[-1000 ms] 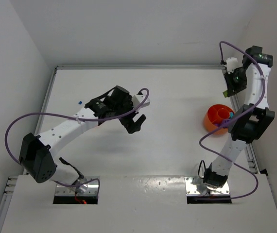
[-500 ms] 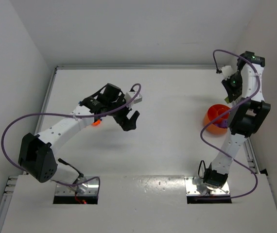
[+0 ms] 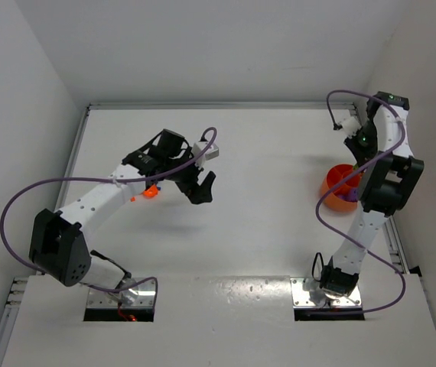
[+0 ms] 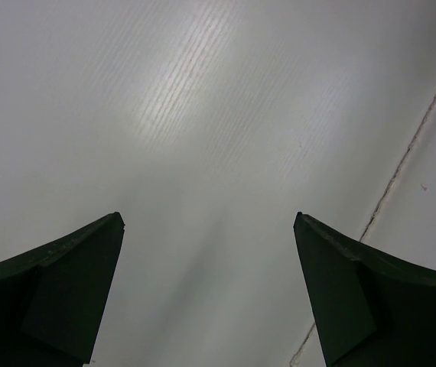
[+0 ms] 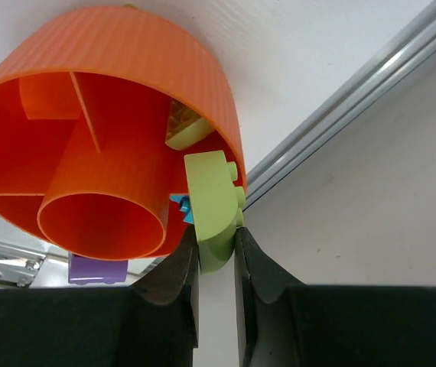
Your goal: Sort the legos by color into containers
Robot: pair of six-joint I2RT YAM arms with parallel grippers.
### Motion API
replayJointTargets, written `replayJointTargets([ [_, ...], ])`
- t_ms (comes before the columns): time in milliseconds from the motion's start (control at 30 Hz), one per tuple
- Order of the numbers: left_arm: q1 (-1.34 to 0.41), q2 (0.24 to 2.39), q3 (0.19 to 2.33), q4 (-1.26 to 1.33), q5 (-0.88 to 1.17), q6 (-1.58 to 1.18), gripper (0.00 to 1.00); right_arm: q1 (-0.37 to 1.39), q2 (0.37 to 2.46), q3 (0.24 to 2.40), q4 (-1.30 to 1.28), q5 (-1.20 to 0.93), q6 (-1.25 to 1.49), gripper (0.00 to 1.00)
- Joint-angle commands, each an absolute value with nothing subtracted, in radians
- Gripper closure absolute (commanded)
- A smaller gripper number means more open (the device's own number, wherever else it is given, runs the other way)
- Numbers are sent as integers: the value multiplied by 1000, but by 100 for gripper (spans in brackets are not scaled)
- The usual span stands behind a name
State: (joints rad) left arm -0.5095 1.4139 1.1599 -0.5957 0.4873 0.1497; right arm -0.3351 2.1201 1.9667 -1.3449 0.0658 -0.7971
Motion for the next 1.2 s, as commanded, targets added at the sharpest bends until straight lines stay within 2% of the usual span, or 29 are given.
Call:
replayJointTargets([
  [0, -488, 1416, 1163, -577, 522, 156, 0, -322, 2086, 1936, -1404, 71, -841, 90],
  [133, -488, 1427, 1163, -577, 531, 156, 0, -322, 2077, 1888, -1404, 71, -862, 89],
  [233, -479, 1436, 1163, -577, 531, 156, 0, -322, 2056, 1878, -1404, 58, -880, 83],
  [367, -469, 1436, 1163, -577, 531, 156, 0, -322, 2046, 1867, -1404, 58, -881, 68],
  [467, -459, 1445, 1172, -568, 531, 156, 0, -322, 2046, 1876, -1404, 67, -881, 60],
  [733, -384, 1445, 1239, -568, 442, 129, 0, -333, 2026, 2068, -1404, 35, -881, 59],
  [967, -354, 1511, 1379, -523, 137, 138, 0, -342, 1974, 2206, -1362, -119, -746, 59],
  [1133, -319, 1663, 1483, -502, -73, 108, 0, -322, 1925, 2131, -1341, -332, -565, 57],
  [1167, -319, 1718, 1512, -502, -140, 94, 0, -322, 1916, 2087, -1341, -416, -507, 53],
])
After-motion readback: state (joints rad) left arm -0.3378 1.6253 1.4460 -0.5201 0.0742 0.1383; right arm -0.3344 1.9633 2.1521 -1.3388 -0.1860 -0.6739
